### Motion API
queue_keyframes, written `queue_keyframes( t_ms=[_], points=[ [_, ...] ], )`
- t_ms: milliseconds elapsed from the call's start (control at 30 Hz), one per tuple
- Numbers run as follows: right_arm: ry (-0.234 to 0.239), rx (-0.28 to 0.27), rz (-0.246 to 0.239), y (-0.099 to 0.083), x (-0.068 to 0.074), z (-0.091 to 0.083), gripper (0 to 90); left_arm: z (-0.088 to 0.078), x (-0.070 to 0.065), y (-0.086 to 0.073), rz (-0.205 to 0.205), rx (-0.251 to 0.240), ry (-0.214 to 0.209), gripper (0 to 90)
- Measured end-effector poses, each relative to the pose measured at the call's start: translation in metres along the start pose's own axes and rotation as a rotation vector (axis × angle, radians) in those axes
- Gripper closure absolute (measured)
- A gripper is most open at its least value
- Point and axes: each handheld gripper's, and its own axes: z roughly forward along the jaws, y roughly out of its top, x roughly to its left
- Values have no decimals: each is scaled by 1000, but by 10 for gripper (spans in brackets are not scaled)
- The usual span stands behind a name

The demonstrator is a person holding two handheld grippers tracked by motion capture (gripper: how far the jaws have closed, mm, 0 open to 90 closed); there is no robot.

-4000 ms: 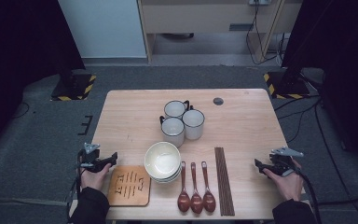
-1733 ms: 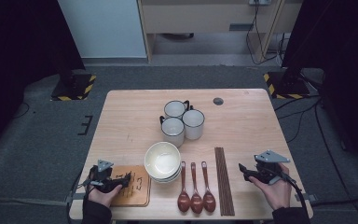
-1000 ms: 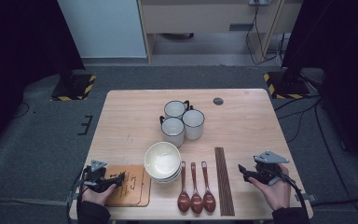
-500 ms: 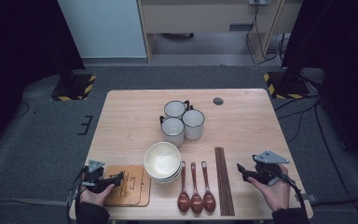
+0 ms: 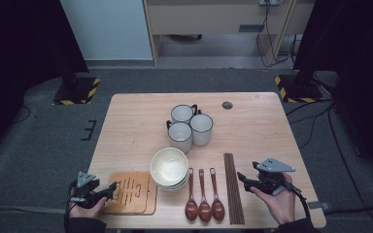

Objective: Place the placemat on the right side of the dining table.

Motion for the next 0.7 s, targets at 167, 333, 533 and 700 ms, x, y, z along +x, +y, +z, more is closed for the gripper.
queue_keyframes(
  t_ms=[167,333,533,700],
  points=[
    [26,-5,-3,2,11,1,307,-6,8,-7,2,6,33,316],
    [43,-8,-16,4,20,2,307,-8,13,-13,-2,11,39,325],
    [63,-10,-22,5,28,3,306,-7,12,-14,23,22,55,331],
    [82,0,-29,4,35,4,308,-4,13,-16,28,30,59,340]
  ],
)
